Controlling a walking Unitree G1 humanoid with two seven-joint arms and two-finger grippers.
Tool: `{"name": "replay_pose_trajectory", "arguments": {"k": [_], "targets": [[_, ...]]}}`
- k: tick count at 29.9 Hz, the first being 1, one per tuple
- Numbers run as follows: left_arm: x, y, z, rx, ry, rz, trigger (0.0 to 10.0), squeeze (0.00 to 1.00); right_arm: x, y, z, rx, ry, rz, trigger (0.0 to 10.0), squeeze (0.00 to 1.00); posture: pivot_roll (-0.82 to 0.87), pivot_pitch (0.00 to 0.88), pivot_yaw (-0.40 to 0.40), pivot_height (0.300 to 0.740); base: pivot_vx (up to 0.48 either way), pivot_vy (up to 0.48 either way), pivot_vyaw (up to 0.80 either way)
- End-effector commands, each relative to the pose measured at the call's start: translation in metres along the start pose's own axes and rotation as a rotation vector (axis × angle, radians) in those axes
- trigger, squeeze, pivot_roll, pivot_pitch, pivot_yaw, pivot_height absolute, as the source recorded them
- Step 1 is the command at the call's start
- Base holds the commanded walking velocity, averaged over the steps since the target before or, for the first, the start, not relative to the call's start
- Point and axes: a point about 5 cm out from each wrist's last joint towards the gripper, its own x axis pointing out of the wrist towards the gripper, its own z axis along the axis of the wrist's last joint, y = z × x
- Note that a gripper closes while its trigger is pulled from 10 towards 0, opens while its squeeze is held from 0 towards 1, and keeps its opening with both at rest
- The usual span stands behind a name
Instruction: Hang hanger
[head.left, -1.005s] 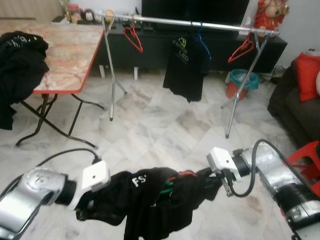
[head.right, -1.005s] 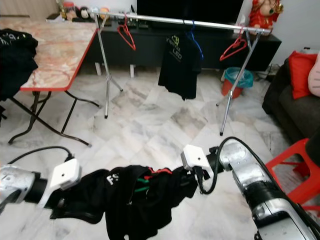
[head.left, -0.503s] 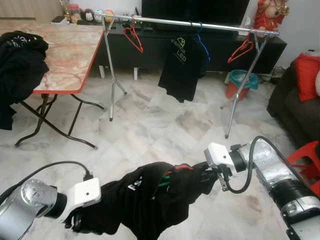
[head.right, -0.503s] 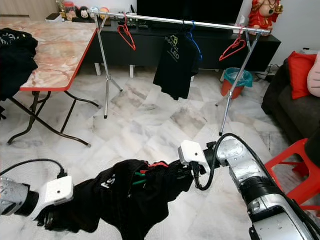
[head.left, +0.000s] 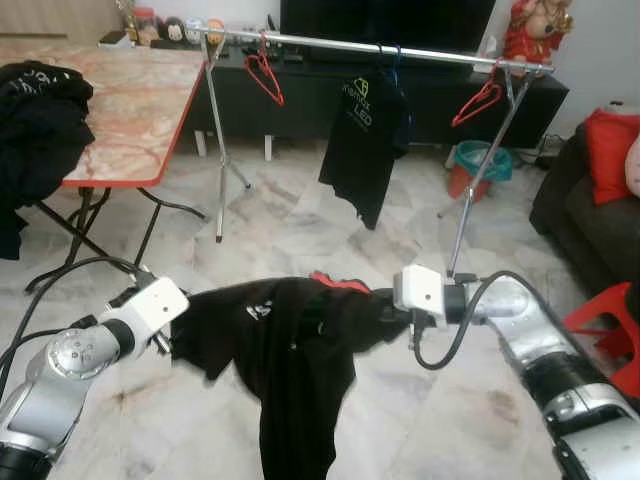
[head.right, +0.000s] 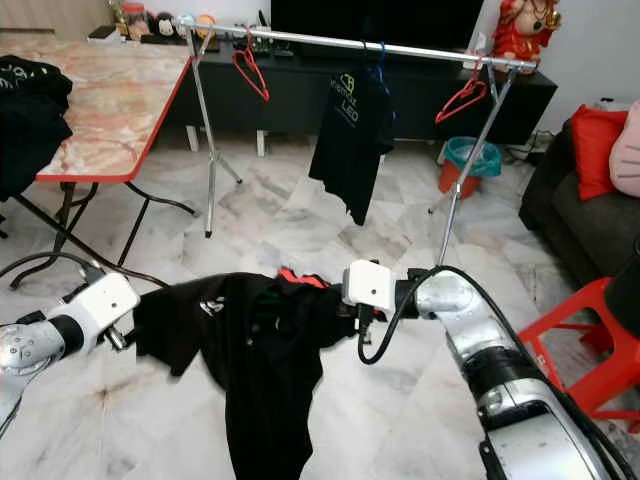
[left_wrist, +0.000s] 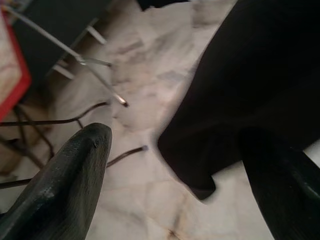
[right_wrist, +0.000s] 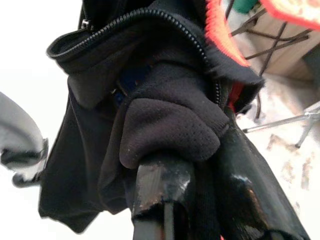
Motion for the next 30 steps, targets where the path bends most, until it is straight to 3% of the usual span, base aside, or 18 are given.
{"name": "replay_pose_trajectory", "arguments": {"k": [1,5,7,11,12,14,16,17,19,20,21,24,25,28,30], "targets": [[0.000,0.009,-0.001,-0.019,-0.021,0.076,10.0,0.00,-0.003,-0.009,0.006,-0.041,-0.013,-0.064,0.0,0.00,0.11,0.000,-0.069,0.740,0.000,0.000,0.00],[0.000,0.020,0.000,-0.018,-0.048,0.179,10.0,0.00,-0.002,-0.009,0.003,-0.061,0.003,-0.102,0.0,0.00,0.11,0.000,-0.068,0.740,0.000,0.000,0.00],[-0.004,0.034,0.000,-0.006,-0.056,0.296,10.0,0.00,-0.003,-0.012,-0.001,-0.083,0.041,-0.173,0.0,0.00,0.10,0.000,-0.067,0.740,0.000,0.000,0.00],[-0.008,0.046,0.007,-0.009,-0.101,0.363,10.0,0.00,-0.004,-0.007,-0.007,-0.094,0.079,-0.131,0.0,0.00,0.11,0.000,-0.068,0.740,0.000,0.000,0.00],[-0.009,0.050,0.013,-0.035,-0.135,0.373,10.0,0.00,-0.004,-0.005,-0.008,-0.094,0.090,-0.119,0.0,0.00,0.11,0.000,-0.067,0.740,0.000,0.000,0.00],[-0.014,0.061,0.032,-0.188,-0.275,0.369,10.0,0.00,-0.004,-0.002,-0.012,-0.099,0.108,-0.110,0.0,0.00,0.11,0.000,-0.069,0.740,0.000,0.000,0.00],[-0.019,0.061,0.051,-0.300,-0.410,0.265,10.0,0.00,-0.004,0.001,-0.014,-0.094,0.113,-0.099,0.0,0.00,0.11,0.000,-0.070,0.740,0.000,0.000,0.00],[-0.019,0.061,0.051,-0.300,-0.410,0.265,10.0,0.00,-0.004,0.001,-0.014,-0.094,0.113,-0.099,0.0,0.00,0.11,0.000,-0.070,0.740,0.000,0.000,0.00],[-0.020,0.052,0.064,-0.320,-0.467,0.124,10.0,0.00,-0.003,0.000,-0.015,-0.101,0.114,-0.105,0.0,0.00,0.11,0.000,-0.069,0.740,0.000,0.000,0.00],[-0.020,0.052,0.064,-0.320,-0.467,0.124,10.0,0.00,-0.003,0.000,-0.015,-0.101,0.114,-0.105,0.0,0.00,0.11,0.000,-0.069,0.740,0.000,0.000,0.00],[-0.021,0.042,0.072,-0.306,-0.483,0.002,10.0,0.00,-0.003,0.000,-0.015,-0.105,0.115,-0.107,0.0,0.00,0.11,0.000,-0.070,0.740,0.000,0.000,0.00],[-0.021,0.035,0.078,-0.305,-0.497,-0.087,10.0,0.00,-0.003,-0.001,-0.014,-0.107,0.114,-0.109,0.0,0.00,0.11,0.000,-0.066,0.740,0.000,0.000,0.00],[-0.020,0.028,0.084,-0.313,-0.507,-0.168,10.0,0.00,-0.003,-0.002,-0.013,-0.109,0.111,-0.113,0.0,0.00,0.11,0.000,-0.063,0.740,0.000,0.000,0.00],[-0.020,0.023,0.085,-0.309,-0.505,-0.210,10.0,0.00,-0.003,-0.003,-0.013,-0.111,0.108,-0.117,0.0,0.00,0.11,0.000,-0.063,0.740,0.000,0.000,0.00],[-0.019,0.005,0.087,-0.280,-0.477,-0.365,10.0,0.00,-0.003,-0.005,-0.011,-0.114,0.099,-0.136,0.0,0.00,0.11,0.000,-0.061,0.740,0.000,0.000,0.00]]}}
